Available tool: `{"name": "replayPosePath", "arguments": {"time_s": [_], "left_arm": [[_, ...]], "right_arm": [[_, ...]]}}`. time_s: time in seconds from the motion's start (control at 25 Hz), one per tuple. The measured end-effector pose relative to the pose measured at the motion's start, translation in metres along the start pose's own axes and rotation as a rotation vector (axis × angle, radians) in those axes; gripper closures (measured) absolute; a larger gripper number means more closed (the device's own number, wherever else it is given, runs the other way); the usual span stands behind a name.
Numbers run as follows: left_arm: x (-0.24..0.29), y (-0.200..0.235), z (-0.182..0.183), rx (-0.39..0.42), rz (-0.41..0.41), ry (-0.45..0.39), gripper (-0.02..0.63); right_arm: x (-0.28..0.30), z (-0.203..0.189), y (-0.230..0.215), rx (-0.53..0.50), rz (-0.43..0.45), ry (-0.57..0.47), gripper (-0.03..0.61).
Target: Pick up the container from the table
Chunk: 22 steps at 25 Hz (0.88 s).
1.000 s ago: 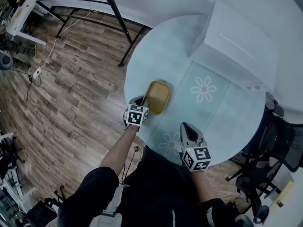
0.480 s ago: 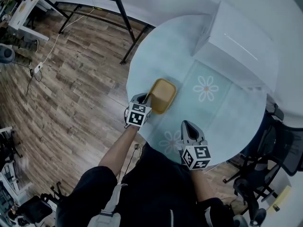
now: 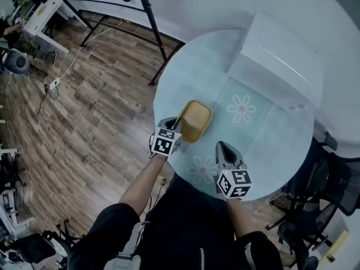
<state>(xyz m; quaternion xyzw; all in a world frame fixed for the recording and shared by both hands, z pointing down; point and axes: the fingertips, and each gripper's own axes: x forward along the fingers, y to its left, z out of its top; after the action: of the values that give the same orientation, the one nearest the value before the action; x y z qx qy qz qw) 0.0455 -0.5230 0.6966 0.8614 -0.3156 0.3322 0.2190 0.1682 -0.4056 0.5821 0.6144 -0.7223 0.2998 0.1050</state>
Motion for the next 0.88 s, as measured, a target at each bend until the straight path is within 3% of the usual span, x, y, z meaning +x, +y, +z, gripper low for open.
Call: {"name": "replayPosePath", "arguments": {"time_s": [0.88], "left_arm": [[-0.096, -0.106, 0.036, 0.058, -0.017, -0.170, 0.591]], "right_arm": [[-0.083, 0.016, -0.012, -0.056, 0.041, -0.139, 0.554]]}}
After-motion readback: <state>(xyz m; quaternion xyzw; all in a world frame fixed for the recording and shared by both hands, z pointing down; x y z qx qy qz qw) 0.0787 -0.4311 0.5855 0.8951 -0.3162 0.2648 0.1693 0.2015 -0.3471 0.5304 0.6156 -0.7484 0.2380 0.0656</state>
